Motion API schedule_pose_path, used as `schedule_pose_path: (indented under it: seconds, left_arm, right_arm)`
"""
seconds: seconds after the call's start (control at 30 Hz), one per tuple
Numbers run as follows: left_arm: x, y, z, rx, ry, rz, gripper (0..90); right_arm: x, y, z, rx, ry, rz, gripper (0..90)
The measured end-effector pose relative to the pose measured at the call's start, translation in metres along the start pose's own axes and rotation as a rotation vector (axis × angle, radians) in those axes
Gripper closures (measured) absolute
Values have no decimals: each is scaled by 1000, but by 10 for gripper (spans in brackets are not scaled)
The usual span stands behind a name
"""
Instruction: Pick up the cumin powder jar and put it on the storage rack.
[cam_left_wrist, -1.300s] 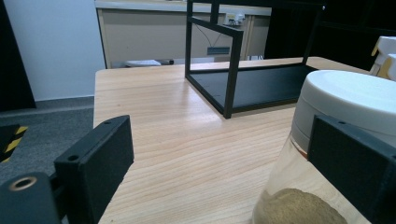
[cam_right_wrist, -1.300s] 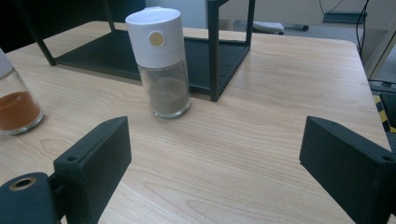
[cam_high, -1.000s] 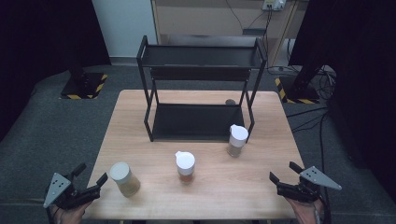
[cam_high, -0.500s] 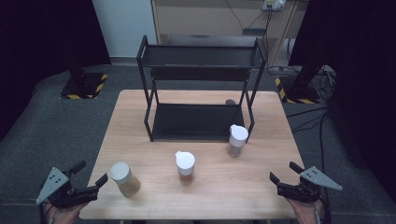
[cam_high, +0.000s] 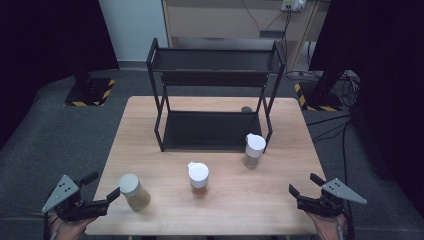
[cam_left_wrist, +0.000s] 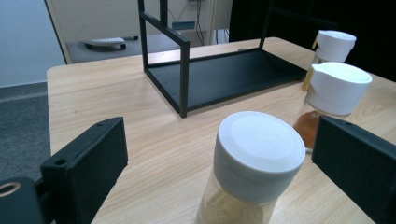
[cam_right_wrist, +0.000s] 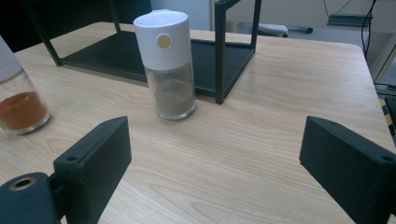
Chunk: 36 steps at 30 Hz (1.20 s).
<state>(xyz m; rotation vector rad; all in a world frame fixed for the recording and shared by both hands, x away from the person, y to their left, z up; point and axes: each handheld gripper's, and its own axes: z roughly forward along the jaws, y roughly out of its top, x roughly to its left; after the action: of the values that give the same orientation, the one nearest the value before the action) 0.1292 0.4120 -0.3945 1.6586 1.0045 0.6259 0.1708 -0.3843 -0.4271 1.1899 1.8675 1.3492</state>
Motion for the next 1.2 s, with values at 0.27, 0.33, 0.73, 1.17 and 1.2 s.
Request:
schedule_pose_path:
  seconds: [0.27,0.33,0.73,1.17,1.2]
  left_arm:
    - [-1,6,10,28,-22,20,29]
    - [-1,6,12,34,-26,20,29]
    - [-4,3,30,65,-53,46,33]
    - [-3,-6,49,71,-83,48,96]
    - [-3,-6,49,71,-83,48,106]
  right_arm:
    - [0,0,0,0,0,3,93]
    - [0,0,0,0,1,2,93]
    - [-1,0,0,-1,3,8,94]
    - [-2,-1,0,-3,6,15,95]
    - [-2,-1,0,-3,6,15,95]
